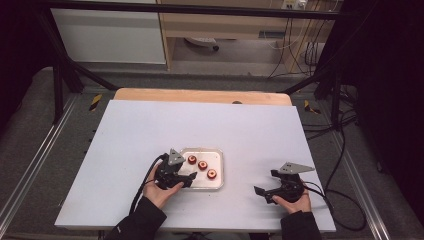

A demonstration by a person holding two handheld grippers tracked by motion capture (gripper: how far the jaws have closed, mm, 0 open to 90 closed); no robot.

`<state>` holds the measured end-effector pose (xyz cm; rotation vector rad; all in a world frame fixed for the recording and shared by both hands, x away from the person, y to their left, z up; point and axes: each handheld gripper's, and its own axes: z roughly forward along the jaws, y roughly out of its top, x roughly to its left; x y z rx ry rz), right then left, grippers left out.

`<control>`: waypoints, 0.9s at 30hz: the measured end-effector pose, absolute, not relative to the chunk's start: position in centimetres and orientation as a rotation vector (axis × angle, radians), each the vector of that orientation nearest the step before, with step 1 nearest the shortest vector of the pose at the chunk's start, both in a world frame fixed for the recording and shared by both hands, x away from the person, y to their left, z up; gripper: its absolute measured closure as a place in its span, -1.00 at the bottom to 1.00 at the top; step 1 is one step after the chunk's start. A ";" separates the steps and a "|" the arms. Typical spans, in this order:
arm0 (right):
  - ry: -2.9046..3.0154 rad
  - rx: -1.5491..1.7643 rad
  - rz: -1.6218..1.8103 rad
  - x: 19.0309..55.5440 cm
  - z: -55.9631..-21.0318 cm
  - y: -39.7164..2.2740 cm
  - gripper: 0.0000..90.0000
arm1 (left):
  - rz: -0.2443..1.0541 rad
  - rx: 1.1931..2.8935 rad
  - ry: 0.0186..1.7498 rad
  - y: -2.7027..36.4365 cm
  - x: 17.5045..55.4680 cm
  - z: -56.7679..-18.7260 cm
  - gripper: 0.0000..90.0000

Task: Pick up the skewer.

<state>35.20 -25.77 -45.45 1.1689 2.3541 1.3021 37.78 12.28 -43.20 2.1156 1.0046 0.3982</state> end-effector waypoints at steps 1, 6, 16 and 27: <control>2.354 1.169 1.302 35.2 -45.5 -25.8 -0.97 | 0.397 2.107 1.011 12.2 37.9 -43.3 -0.20; 2.356 1.173 1.302 35.2 -45.4 -25.7 -0.97 | 0.400 2.096 1.039 11.6 38.2 -43.7 0.07; 2.357 1.171 1.302 35.2 -45.4 -25.7 -0.97 | 0.414 2.093 1.065 10.6 38.0 -44.4 0.47; 2.357 1.167 1.304 35.2 -45.4 -25.7 -0.97 | 0.442 2.077 1.108 9.7 37.6 -44.7 0.72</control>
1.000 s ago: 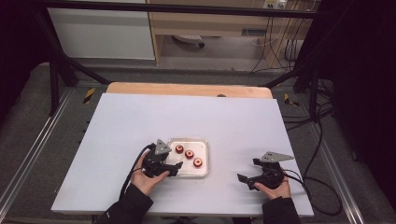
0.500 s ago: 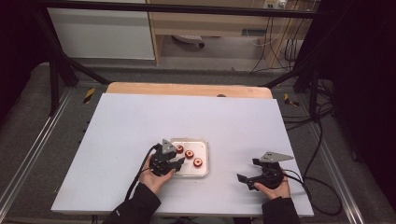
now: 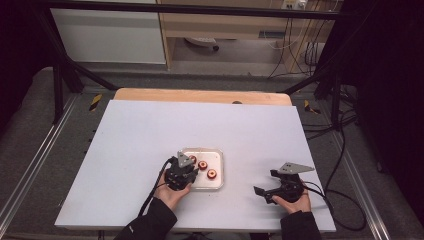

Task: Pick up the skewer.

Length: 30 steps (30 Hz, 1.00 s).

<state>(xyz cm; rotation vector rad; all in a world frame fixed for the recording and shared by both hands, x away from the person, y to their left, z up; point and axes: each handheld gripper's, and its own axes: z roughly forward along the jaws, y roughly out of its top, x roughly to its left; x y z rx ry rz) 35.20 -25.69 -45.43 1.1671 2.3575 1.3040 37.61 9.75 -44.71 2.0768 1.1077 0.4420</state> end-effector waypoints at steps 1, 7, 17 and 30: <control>2.357 1.167 1.304 35.2 -45.4 -25.7 -0.97 | 0.444 2.071 1.117 9.7 37.6 -44.8 0.72; 2.359 1.169 1.306 35.2 -45.4 -25.6 -0.97 | 0.452 2.060 1.151 9.7 37.6 -44.9 0.80; 2.360 1.165 1.306 35.2 -45.5 -25.6 -0.97 | 0.466 2.040 1.189 9.7 37.5 -45.0 0.93; 2.360 1.161 1.305 35.2 -45.4 -25.6 -0.97 | 0.446 2.007 1.182 10.4 37.3 -44.9 0.96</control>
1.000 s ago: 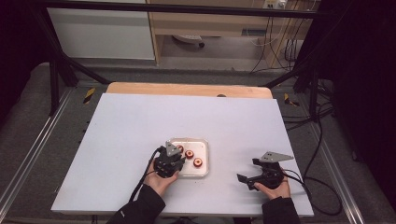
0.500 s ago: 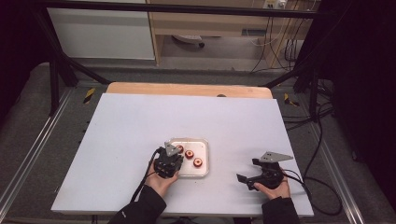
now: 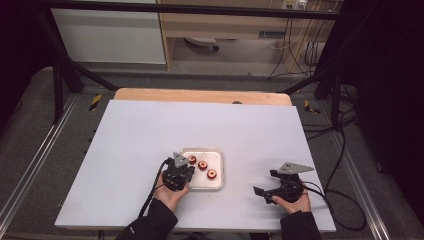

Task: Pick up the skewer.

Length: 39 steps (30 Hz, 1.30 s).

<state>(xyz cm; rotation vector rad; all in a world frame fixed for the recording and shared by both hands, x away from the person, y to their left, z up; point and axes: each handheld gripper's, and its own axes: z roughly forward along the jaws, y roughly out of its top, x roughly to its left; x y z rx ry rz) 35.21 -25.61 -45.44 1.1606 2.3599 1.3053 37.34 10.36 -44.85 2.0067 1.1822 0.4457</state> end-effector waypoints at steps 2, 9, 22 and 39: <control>2.359 1.161 1.305 35.2 -45.4 -25.6 -0.97 | 0.438 2.002 1.173 10.6 37.3 -44.6 0.96; 2.361 1.145 1.297 35.2 -45.4 -25.4 -0.97 | 0.422 1.995 1.136 12.0 37.2 -43.9 0.96; 2.385 1.087 1.248 35.1 -44.7 -24.1 -0.99 | 0.351 2.054 0.982 13.9 37.2 -42.7 0.95; 2.462 0.824 1.098 34.8 -42.6 -19.3 -0.96 | 0.300 2.168 0.795 13.5 36.3 -41.2 0.95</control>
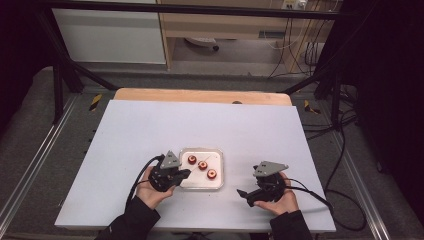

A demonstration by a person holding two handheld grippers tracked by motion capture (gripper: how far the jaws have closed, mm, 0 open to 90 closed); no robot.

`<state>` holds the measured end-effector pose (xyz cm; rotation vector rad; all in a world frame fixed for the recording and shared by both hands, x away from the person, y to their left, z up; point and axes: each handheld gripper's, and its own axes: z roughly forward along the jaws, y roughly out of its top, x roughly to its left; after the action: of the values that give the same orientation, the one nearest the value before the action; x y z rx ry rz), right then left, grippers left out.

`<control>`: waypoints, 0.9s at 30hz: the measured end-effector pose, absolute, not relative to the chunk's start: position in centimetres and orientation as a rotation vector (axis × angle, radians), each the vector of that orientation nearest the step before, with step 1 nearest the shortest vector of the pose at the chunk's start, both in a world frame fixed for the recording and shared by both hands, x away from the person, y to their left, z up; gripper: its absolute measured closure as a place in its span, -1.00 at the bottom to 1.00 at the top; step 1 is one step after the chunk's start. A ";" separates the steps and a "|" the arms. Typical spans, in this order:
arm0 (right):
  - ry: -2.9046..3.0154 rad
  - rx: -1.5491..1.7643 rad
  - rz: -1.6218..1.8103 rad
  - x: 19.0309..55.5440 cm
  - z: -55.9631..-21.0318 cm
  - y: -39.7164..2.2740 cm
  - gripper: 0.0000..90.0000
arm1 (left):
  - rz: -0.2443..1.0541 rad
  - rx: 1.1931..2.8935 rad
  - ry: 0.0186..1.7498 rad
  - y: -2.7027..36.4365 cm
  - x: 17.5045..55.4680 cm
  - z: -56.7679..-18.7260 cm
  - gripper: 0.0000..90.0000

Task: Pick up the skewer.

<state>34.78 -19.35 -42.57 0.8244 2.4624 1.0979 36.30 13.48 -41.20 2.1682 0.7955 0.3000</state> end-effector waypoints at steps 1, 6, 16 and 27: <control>2.464 0.811 1.090 34.7 -42.5 -19.1 -0.96 | 0.300 2.168 0.795 13.5 36.3 -41.2 0.95; 2.484 0.748 1.033 34.7 -42.1 -18.1 -0.95 | 0.279 2.202 0.739 12.5 36.1 -40.8 0.96; 2.497 0.580 0.921 34.3 -41.4 -16.6 -0.89 | 0.240 2.276 0.645 10.0 36.0 -40.6 0.96; 2.504 0.376 0.836 33.7 -41.4 -15.8 -0.59 | 0.216 2.354 0.549 7.2 35.6 -40.3 0.96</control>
<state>33.68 -15.78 -41.37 0.3761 2.5044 0.8362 35.63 7.20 -40.33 2.3544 0.5492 0.2160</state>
